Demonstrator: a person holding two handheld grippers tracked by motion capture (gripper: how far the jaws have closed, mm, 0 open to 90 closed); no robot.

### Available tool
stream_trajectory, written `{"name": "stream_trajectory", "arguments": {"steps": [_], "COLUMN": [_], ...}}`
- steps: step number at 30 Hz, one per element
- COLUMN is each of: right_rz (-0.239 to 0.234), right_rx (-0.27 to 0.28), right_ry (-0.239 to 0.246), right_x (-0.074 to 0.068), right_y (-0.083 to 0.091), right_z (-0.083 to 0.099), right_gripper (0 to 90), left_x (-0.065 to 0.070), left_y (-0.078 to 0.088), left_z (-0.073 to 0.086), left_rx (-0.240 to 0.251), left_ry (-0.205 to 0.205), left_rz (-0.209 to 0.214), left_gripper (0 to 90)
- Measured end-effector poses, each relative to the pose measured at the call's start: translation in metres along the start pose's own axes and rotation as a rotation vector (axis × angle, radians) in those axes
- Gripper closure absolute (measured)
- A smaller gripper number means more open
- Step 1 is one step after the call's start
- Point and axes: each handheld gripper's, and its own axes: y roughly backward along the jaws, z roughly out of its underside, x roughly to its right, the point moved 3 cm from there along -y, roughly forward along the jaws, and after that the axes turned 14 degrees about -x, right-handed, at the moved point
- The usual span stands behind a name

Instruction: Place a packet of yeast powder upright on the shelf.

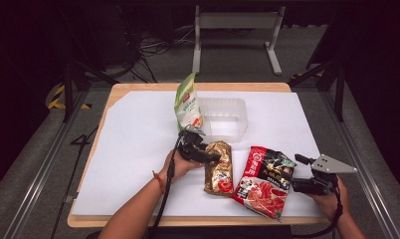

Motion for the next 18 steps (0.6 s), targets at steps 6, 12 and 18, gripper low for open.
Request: {"name": "stream_trajectory", "arguments": {"steps": [6, 12, 18], "right_rz": [-0.002, -0.002, -0.002], "right_rx": [-0.003, -0.001, 0.001], "right_ry": [0.001, 0.005, 0.005], "right_x": [0.0, 0.0, 0.001], "right_y": [0.0, 0.0, 0.001], "right_z": [0.0, 0.0, 0.0], "right_gripper": [21.6, 21.5, 21.5], "left_x": [-0.002, -0.001, 0.003], "left_y": [0.004, 0.008, 0.017], "left_z": [0.002, 0.004, 0.003], "left_rx": [0.02, 0.04, 0.073], "left_ry": [0.002, -0.037, -0.059], "left_rz": [-0.004, -0.059, -0.093], "left_gripper": [62.7, 86.5, 87.4]}}
